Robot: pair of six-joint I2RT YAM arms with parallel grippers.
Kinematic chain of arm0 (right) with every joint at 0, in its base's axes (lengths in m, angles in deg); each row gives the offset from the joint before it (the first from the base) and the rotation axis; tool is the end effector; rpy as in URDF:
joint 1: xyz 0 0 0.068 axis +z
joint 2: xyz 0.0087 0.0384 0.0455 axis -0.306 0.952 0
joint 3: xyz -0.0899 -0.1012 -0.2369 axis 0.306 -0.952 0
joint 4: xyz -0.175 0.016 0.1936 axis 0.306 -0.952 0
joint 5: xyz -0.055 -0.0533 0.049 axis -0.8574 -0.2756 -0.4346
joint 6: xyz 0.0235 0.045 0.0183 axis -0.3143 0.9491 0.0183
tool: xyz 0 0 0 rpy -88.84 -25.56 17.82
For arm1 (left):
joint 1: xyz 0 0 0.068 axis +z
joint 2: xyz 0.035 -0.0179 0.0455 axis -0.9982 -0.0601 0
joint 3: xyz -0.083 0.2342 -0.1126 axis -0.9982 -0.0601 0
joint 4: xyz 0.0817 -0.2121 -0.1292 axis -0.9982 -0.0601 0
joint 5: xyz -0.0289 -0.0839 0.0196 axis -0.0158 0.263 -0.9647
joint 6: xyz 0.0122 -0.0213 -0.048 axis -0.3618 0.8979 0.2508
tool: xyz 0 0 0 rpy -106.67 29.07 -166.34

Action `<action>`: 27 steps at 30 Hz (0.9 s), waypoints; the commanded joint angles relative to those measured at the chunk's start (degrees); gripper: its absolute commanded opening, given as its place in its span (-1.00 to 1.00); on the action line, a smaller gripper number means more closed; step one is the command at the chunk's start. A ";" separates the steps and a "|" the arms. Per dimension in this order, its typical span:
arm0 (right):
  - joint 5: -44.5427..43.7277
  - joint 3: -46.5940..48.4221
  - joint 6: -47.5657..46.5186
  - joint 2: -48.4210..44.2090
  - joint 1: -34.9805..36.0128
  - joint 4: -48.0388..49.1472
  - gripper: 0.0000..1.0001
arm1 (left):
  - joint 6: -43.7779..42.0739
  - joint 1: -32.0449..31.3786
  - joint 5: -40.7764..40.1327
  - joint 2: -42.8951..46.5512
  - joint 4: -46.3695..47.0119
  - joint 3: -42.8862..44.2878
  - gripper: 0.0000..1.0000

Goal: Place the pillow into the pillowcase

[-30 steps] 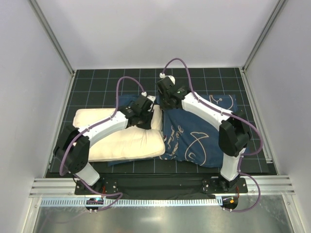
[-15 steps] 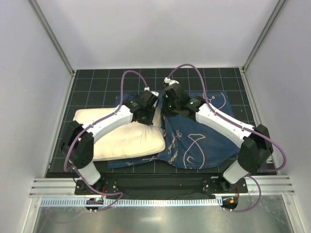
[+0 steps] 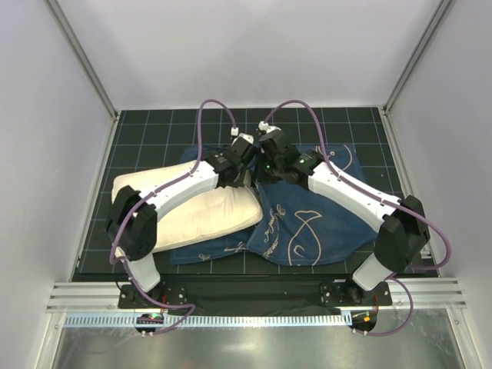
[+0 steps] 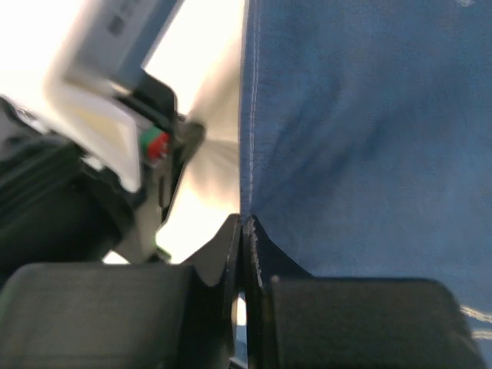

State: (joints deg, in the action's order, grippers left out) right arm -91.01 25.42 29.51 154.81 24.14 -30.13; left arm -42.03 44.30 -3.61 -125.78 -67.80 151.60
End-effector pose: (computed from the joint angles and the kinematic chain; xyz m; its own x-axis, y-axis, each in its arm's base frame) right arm 0.2658 0.2370 0.3038 -0.7678 -0.0243 -0.6403 -0.3077 0.8905 0.3352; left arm 0.2881 -0.2441 0.2610 -0.7590 0.2056 -0.6177 0.2025 0.9763 0.0762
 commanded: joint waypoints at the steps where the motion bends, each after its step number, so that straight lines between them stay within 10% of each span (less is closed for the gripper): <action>1: 1.38 3.85 0.70 0.14 0.41 -0.46 -0.80 | 0.30 -0.98 -11.02 -2.30 3.78 -0.39 -0.99; 27: 25.64 -0.98 11.24 -2.32 -6.80 10.26 -0.79 | 7.95 -1.68 0.48 6.22 22.33 -14.19 -1.00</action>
State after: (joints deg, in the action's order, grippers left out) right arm -71.10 24.78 38.10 155.20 17.30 -24.26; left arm -36.09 42.37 -7.04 -121.21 -50.69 137.79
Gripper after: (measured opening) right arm 0.109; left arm 0.037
